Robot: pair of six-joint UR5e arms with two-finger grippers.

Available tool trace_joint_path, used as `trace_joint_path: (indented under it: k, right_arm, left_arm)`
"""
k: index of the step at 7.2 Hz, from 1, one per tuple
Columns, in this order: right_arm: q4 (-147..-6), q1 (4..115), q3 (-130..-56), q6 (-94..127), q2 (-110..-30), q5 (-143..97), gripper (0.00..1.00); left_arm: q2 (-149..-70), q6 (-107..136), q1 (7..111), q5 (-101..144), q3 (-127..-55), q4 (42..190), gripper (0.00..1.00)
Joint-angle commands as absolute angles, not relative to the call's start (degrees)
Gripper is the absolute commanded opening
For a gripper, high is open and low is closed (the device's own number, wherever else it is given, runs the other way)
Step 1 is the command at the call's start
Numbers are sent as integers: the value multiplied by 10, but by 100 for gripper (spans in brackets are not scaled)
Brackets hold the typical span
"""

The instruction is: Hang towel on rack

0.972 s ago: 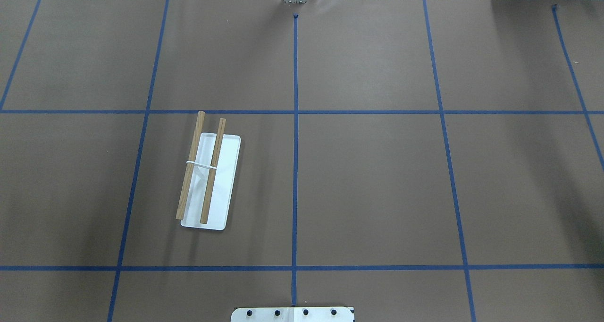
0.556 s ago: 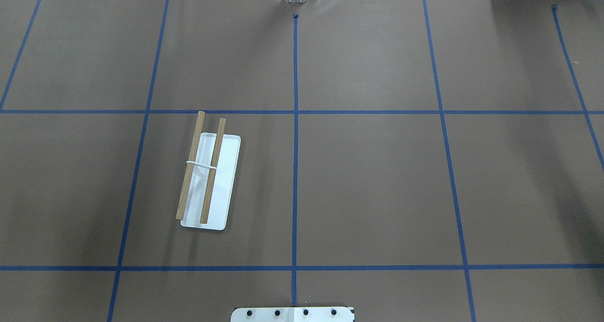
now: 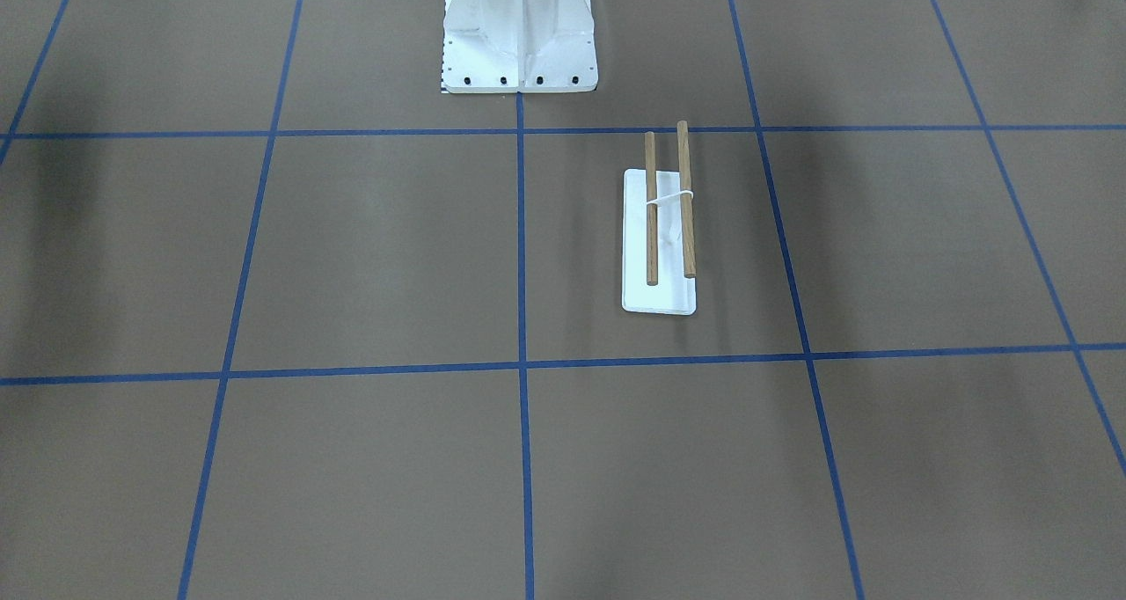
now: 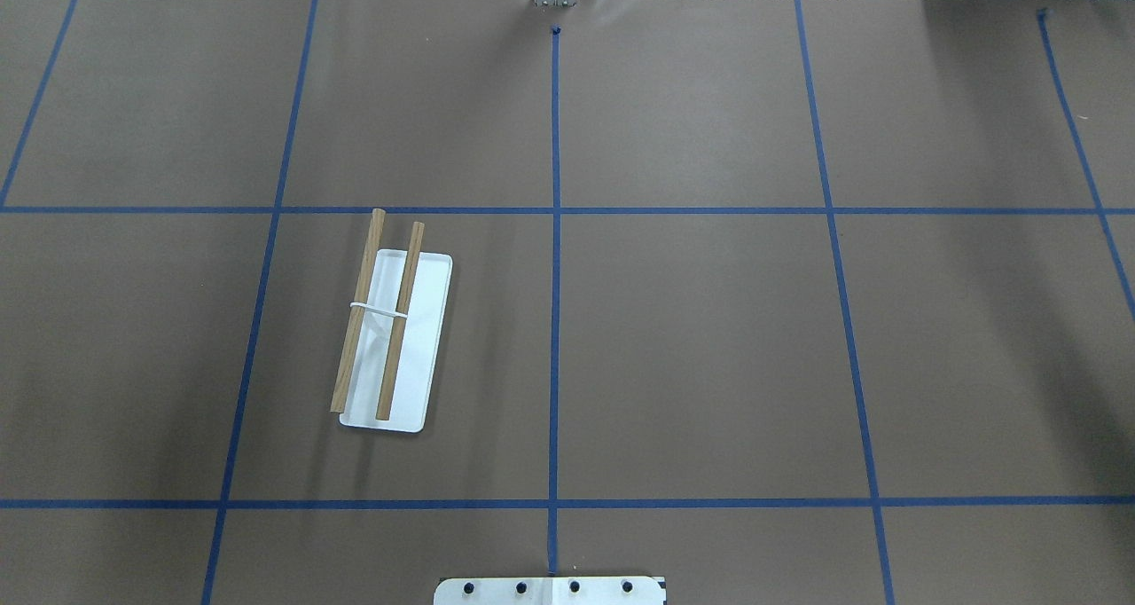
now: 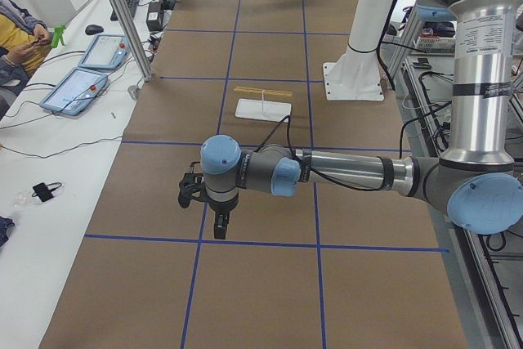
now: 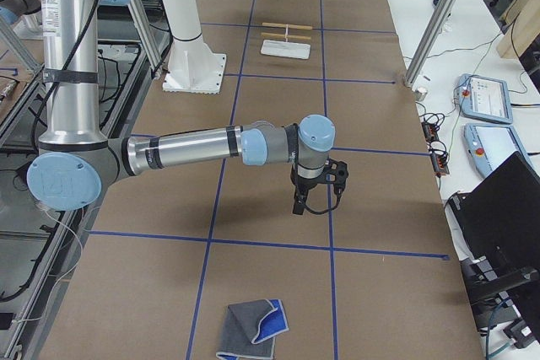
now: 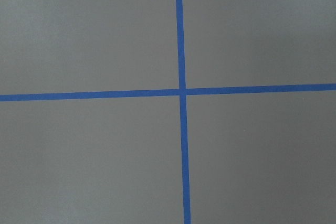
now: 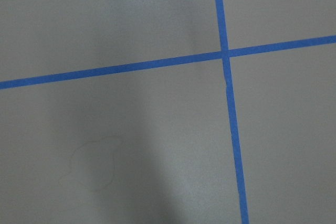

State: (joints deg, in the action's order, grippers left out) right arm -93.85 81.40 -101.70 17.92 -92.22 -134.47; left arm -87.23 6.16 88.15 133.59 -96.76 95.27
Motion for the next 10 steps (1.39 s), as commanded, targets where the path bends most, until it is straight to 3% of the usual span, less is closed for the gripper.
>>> trace_joint_path:
  k: [1, 8, 10]
  right_arm:
    - [-939, 817, -1008, 77, -940, -1341, 100]
    - [-936, 963, -820, -81, -962, -1330, 100]
    - [-788, 1026, -659, -109, -947, -1339, 98]
  left_arm:
    - [-873, 64, 882, 1336, -970, 954, 98]
    - [-867, 64, 881, 1336, -971, 986, 98]
    - [-871, 66, 881, 1336, -969, 986, 98]
